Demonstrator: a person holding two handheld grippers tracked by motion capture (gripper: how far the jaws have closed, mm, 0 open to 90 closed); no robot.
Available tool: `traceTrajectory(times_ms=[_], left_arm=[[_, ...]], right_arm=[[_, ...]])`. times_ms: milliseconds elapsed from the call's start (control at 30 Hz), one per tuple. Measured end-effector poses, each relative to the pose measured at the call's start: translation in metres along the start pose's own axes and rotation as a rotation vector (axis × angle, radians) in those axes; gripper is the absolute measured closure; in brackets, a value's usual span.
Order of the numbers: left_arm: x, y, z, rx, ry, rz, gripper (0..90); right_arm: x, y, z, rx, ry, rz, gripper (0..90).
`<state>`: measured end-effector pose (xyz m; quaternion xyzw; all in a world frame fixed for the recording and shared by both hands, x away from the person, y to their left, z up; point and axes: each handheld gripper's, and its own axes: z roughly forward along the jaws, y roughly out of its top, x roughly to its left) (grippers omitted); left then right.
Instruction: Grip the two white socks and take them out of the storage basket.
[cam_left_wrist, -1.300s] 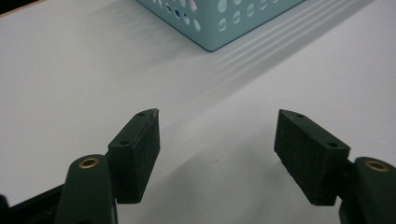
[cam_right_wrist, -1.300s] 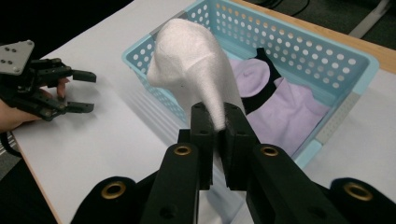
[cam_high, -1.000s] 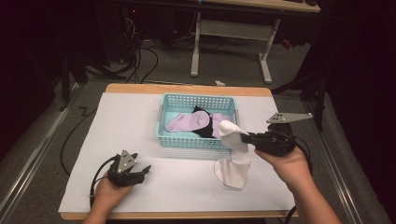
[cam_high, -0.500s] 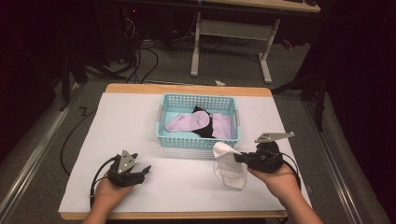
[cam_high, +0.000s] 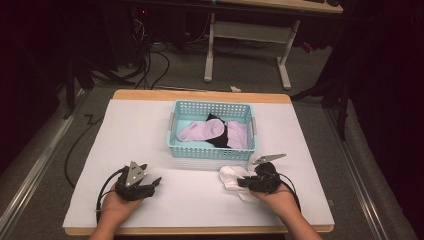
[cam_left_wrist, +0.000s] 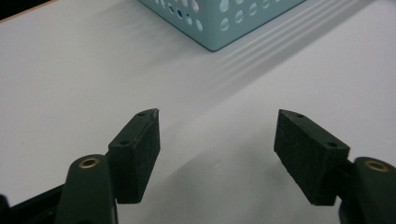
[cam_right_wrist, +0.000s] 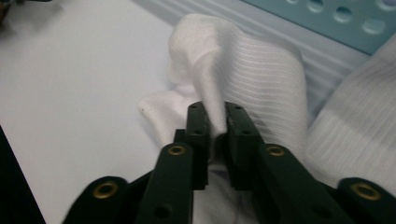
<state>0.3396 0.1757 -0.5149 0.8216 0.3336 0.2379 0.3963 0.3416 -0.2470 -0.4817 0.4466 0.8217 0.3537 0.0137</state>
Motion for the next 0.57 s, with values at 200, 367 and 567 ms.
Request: traceTrajectory(times_ms=[200,367,567], left_arm=[[0.000,0.000,0.000,-0.003,0.008,0.005,31.9],[-0.001,0.000,-0.001,-0.012,0.014,0.006,31.8],[0.000,0.000,-0.001,-0.012,0.013,-0.008,32.3]], right_arm=[[0.000,-0.005,-0.036,-0.233,-0.119,-0.019,60.7],[-0.028,-0.034,-0.038,-0.319,-0.402,0.027,51.0],[-0.038,-0.061,-0.038,-0.404,-0.422,0.074,47.0]])
